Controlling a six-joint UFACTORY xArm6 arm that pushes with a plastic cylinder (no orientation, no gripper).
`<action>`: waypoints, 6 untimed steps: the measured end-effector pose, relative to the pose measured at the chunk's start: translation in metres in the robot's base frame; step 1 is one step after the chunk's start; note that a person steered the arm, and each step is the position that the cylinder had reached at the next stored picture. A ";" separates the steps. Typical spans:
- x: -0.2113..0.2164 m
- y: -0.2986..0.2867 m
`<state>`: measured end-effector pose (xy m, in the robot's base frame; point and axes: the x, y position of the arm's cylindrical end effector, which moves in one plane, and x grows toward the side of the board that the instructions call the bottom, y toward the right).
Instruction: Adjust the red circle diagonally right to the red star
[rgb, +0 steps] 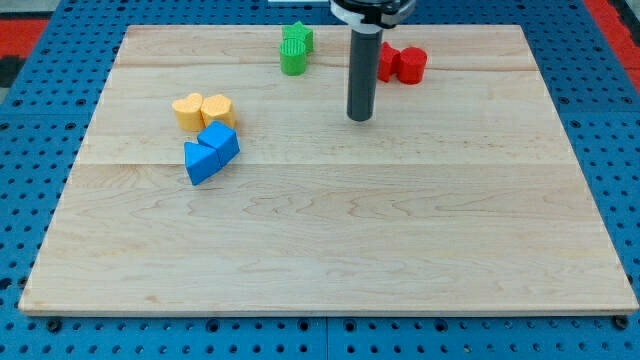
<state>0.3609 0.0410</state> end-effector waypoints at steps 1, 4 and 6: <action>-0.005 0.053; -0.045 0.153; -0.096 0.093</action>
